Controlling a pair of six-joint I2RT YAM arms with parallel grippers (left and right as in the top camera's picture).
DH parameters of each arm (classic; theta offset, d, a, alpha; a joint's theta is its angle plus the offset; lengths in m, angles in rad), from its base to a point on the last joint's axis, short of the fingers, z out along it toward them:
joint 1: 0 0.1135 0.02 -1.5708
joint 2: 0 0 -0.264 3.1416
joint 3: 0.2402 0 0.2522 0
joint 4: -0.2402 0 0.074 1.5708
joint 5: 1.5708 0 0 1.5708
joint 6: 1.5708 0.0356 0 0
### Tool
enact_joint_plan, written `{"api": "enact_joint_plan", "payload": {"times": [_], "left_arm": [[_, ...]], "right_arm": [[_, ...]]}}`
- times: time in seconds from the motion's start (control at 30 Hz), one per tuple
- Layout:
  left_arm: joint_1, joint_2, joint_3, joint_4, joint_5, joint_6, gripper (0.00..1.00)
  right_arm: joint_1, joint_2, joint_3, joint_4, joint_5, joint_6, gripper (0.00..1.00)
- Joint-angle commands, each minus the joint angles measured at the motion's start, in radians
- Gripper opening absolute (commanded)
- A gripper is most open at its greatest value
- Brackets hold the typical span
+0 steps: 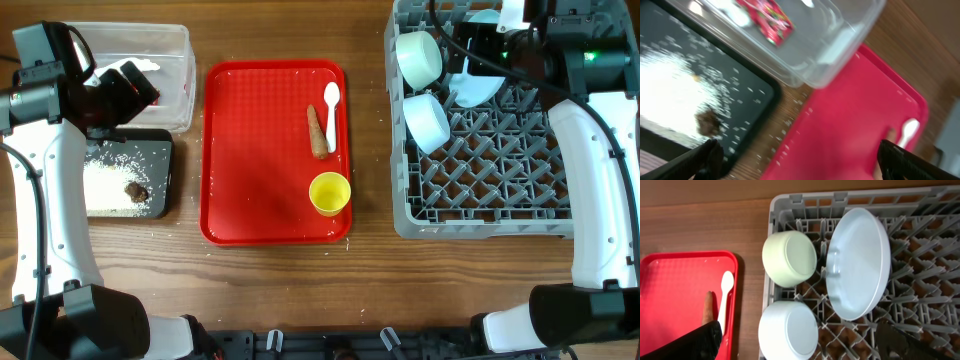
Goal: Sort waste into correct bins and load items into the dishwasher rack
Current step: 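Reach the left gripper to the yellow cup on the tray, then lift the yellow cup and hand it to the right gripper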
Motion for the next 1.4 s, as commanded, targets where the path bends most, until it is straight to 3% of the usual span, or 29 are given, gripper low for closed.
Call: {"api": "enact_joint_plan", "payload": {"times": [0.0, 0.2, 0.33, 0.5, 0.7, 0.73, 0.8, 0.97, 1.03, 1.17, 1.37], "left_arm": [[-0.017, 0.005, -0.001, -0.005, 0.255, 0.064, 1.00], [-0.311, 0.062, -0.001, -0.093, 0.303, 0.342, 0.99], [-0.536, 0.167, -0.001, -0.123, 0.258, 0.365, 0.91], [-0.732, 0.341, -0.001, -0.180, 0.169, 0.365, 0.72], [-0.787, 0.443, -0.001, -0.190, 0.159, 0.365, 0.49], [-0.786, 0.446, -0.001, -0.170, 0.157, 0.365, 0.30], [-0.786, 0.446, -0.001, -0.145, 0.145, 0.365, 0.06], [-0.761, 0.434, 0.000, -0.137, 0.169, 0.305, 0.04], [-0.723, 0.412, 0.000, -0.140, 0.264, 0.306, 0.04], [-0.535, 0.319, 0.000, -0.135, 0.709, 0.400, 0.04], [-0.272, 0.291, 0.000, -0.085, 1.188, 0.426, 0.04]], "right_arm": [[0.002, 0.002, 0.004, -0.006, -0.027, 0.018, 1.00], [0.002, 0.002, 0.004, 0.009, -0.027, 0.018, 1.00], [0.002, 0.002, 0.004, 0.005, -0.027, 0.021, 1.00], [0.002, 0.002, 0.004, -0.021, -0.027, 0.021, 1.00], [0.002, 0.002, 0.004, -0.021, -0.032, 0.022, 1.00], [0.002, 0.002, 0.004, -0.020, -0.039, 0.023, 1.00], [0.002, 0.002, 0.004, -0.021, -0.039, 0.022, 1.00], [0.002, 0.003, 0.004, -0.017, -0.171, 0.025, 1.00], [0.005, 0.015, 0.004, -0.003, -0.286, 0.025, 0.99], [0.042, 0.088, 0.004, 0.021, -0.516, 0.017, 0.99], [0.145, 0.225, 0.004, 0.115, -0.970, -0.088, 0.99]]}}
